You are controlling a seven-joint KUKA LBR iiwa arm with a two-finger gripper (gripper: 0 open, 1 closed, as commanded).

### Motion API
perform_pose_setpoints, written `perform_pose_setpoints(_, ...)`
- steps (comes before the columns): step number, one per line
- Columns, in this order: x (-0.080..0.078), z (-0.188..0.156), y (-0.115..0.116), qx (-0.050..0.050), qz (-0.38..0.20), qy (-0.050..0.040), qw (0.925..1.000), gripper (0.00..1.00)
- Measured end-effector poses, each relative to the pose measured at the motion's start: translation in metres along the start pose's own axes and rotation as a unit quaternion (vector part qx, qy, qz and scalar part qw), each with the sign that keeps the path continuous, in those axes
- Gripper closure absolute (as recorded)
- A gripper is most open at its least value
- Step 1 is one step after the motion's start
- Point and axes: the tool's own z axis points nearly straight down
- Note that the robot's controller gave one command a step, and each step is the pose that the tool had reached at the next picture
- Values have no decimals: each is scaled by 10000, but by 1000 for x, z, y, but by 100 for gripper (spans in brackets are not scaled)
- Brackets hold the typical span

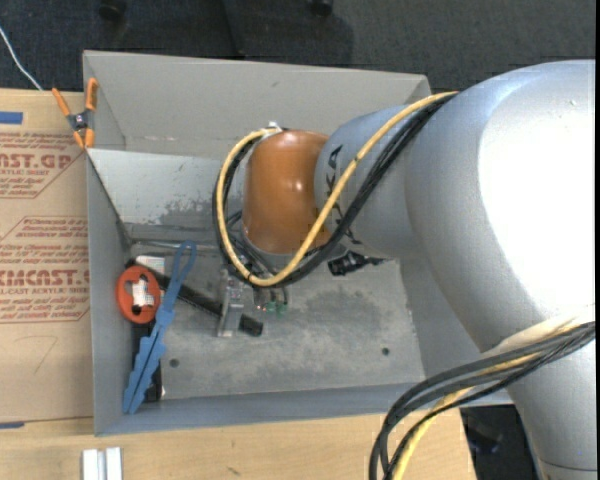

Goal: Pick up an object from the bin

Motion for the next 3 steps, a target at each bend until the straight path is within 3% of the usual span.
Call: perform_pose_setpoints(3,0,-59,1,-10,-6,-5,10000,100)
